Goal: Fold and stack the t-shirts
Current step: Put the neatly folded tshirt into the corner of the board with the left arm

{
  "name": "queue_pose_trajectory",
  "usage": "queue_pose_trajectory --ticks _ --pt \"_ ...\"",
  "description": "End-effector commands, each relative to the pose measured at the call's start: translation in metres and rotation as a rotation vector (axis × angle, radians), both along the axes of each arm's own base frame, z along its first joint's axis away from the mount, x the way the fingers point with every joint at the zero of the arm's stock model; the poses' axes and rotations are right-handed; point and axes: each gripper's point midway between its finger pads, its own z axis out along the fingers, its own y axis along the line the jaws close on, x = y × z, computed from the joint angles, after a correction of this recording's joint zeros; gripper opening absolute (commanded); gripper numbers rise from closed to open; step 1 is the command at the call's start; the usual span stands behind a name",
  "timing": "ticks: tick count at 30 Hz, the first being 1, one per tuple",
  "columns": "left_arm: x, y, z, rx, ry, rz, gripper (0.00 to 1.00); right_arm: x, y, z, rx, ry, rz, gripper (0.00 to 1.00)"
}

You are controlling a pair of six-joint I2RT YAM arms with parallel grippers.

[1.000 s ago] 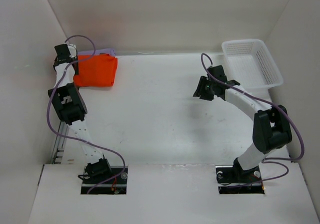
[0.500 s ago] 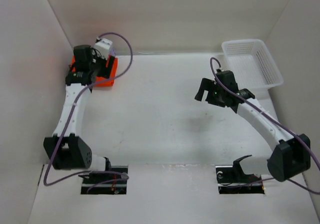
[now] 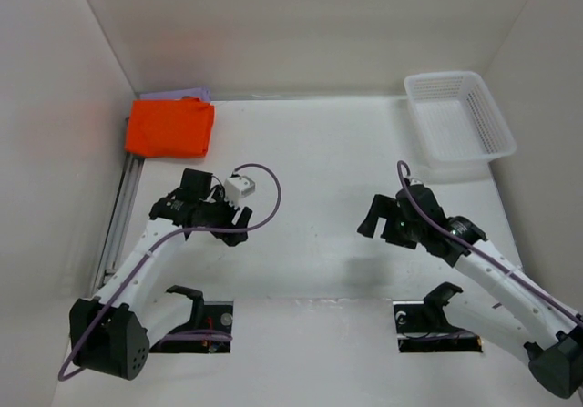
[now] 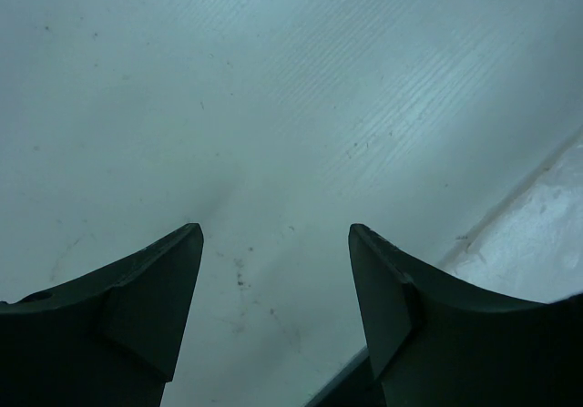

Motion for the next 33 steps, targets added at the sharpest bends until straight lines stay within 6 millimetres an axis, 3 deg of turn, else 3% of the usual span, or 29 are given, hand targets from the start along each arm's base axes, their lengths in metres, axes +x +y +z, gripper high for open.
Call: queue_pose_trajectory --ticks 1,5,11,22,27,33 --pt "0.010 -0.015 0.021 -0.137 -0.057 -0.001 0.64 -0.011 0.006 0.002 0.065 0.013 -0.048 1.00" --pt "0.011 -0.009 0.013 -0.142 -0.058 0.019 0.65 -0.020 0.013 0.002 0.088 0.016 -0.037 1.00" --pt "0.019 0.008 0.000 -0.078 -0.095 0.053 0.66 -0.034 0.017 -0.014 0.120 0.055 -0.062 1.00" --pt "0.023 0.012 0.002 -0.063 -0.134 0.063 0.68 -0.046 0.020 -0.036 0.032 0.143 -0.034 1.00" --pt "0.024 0.014 0.003 -0.064 -0.143 0.072 0.69 -0.045 0.022 -0.031 0.042 0.124 -0.026 1.00" --pt "0.024 0.015 0.005 -0.065 -0.151 0.075 0.69 -0.042 0.008 -0.018 0.072 0.042 -0.072 1.00"
